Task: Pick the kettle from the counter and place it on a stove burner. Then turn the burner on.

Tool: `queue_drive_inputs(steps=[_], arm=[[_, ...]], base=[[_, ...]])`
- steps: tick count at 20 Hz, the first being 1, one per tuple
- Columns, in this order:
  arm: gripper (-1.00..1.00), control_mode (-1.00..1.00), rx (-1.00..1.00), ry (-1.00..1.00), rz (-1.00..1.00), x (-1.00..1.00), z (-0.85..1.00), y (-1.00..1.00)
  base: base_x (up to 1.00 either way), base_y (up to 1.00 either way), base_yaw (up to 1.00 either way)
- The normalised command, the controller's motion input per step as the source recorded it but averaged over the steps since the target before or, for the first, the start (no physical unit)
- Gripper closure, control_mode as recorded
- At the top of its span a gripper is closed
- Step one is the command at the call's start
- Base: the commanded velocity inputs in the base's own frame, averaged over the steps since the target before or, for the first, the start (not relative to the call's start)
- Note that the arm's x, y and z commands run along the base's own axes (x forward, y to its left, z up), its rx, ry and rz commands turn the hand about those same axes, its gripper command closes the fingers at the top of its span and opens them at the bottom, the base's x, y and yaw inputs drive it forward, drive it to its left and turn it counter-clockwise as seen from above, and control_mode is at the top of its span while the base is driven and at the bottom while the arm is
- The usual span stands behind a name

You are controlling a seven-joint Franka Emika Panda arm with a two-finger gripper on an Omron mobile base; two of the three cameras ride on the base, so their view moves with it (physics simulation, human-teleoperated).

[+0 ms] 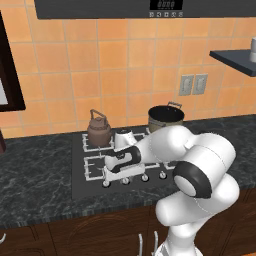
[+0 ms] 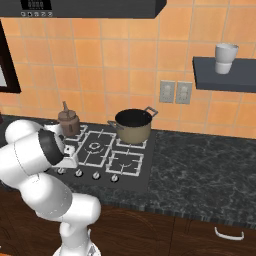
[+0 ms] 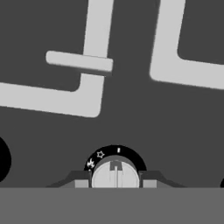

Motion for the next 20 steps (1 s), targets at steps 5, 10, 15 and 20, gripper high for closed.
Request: queue_drive_inputs(steps=[5, 10, 15, 20], arm=[[1.0, -1.0, 0.0, 0.0, 0.43, -0.22, 0.0, 0.0], [1.0, -1.0, 0.0, 0.0, 0.43, -0.24, 0.0, 0.0], [1.0, -1.0, 0.0, 0.0, 0.42, -0.15, 0.0, 0.0], [1.0, -1.0, 0.0, -0.02, 0.38, -0.09, 0.0, 0.0]], base=[[0.0, 0.0, 0.0], [0.0, 0.0, 0.0], [0.0, 0.0, 0.0], [0.0, 0.0, 0.0]])
